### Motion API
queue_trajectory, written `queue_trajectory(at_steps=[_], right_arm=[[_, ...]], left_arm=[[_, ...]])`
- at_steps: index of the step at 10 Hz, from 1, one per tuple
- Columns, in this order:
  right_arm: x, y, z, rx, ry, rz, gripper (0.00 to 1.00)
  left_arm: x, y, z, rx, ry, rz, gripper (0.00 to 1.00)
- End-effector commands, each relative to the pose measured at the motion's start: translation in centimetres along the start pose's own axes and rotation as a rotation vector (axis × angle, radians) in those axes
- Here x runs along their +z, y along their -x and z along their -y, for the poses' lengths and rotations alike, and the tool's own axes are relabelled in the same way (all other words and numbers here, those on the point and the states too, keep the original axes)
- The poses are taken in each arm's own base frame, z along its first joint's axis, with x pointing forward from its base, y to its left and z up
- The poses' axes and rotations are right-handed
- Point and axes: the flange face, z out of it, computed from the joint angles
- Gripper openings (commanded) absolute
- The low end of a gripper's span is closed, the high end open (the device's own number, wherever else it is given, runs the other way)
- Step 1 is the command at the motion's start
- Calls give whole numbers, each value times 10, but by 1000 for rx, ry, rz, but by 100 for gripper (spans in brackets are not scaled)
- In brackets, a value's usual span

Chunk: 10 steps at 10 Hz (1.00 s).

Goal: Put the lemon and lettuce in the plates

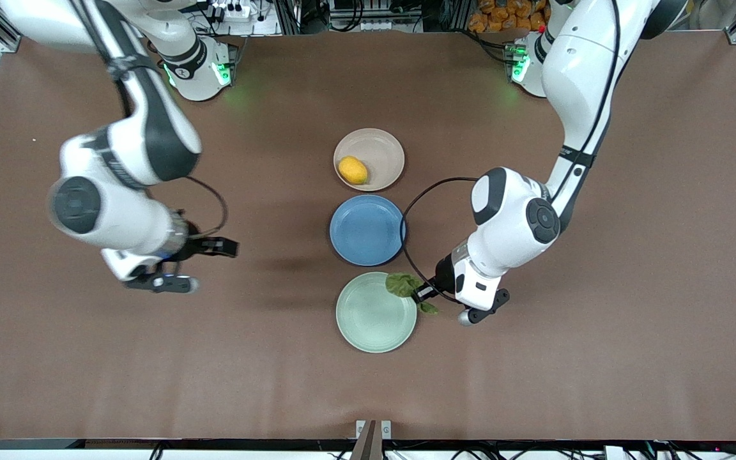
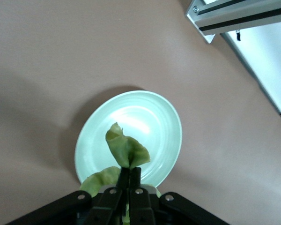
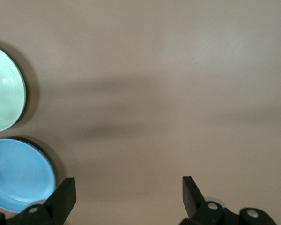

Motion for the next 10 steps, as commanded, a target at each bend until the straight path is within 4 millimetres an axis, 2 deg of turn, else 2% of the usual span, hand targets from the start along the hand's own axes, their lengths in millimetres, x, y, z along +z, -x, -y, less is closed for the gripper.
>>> queue_trajectory(at_steps=[1, 2, 4, 5, 6, 8, 9, 10], right_arm=[[-48, -7, -32, -144, 111, -33, 100], [-70, -4, -36, -168, 124, -37, 100], [-117, 25, -40, -161, 145, -37, 100], [-141, 41, -56, -134, 148, -41, 100], [-158, 55, -60, -117, 156, -46, 100], [-165, 64, -64, -106, 163, -60, 100], [-171, 65, -75, -88, 163, -71, 100], [-176, 69, -89, -62, 165, -74, 100]], left_arm=[[21, 6, -3, -92, 103, -42, 0], [30, 7, 2, -93, 106, -56, 0], [55, 22, 8, -91, 102, -54, 0], [67, 27, 13, -107, 121, -76, 0], [74, 38, 10, -126, 153, -104, 0], [83, 37, 17, -130, 144, -106, 0], [83, 37, 17, -130, 144, -106, 0], [83, 37, 17, -130, 142, -105, 23]])
